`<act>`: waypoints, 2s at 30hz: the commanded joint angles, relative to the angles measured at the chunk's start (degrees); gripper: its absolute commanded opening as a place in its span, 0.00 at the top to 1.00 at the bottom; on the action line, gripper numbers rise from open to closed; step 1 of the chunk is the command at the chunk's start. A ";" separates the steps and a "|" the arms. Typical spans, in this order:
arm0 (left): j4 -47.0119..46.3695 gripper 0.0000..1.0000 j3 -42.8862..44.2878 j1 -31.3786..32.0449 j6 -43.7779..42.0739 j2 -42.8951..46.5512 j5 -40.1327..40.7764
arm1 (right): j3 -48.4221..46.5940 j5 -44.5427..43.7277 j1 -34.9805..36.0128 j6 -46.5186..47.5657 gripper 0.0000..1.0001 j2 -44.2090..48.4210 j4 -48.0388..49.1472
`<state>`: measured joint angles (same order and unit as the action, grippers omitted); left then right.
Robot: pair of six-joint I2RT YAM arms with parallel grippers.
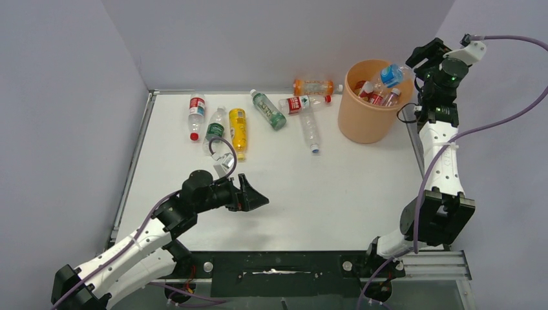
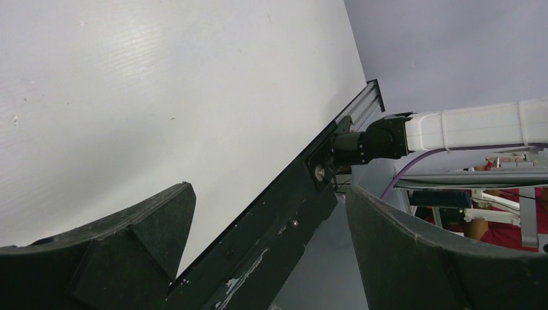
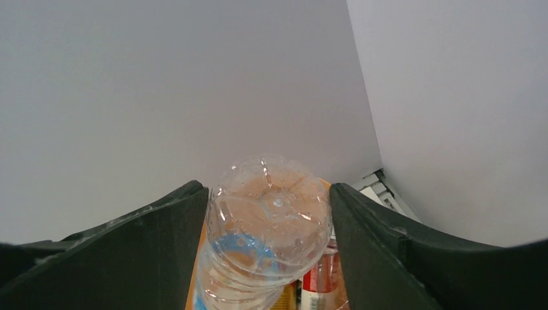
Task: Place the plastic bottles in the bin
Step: Place the plastic bottle in the trash bin, then pick up the plastic bottle at the center of the board.
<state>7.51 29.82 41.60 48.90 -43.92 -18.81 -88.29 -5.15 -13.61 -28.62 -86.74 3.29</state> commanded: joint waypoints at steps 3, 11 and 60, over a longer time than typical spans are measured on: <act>-1.69 0.12 0.16 0.32 -0.92 0.65 0.66 | -13.99 6.21 -0.92 -0.93 0.13 -6.54 -10.23; -2.77 0.12 1.99 0.32 -1.09 -4.02 1.76 | -16.67 11.47 1.08 0.51 0.04 -4.41 -18.26; 1.08 0.12 17.13 -1.20 -3.55 -19.78 8.17 | 12.65 6.48 32.21 12.31 0.28 -15.02 -22.07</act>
<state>8.84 49.10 40.77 44.58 -67.66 -12.53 -71.96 4.54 18.24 -16.86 -100.27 -21.74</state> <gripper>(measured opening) 0.879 0.737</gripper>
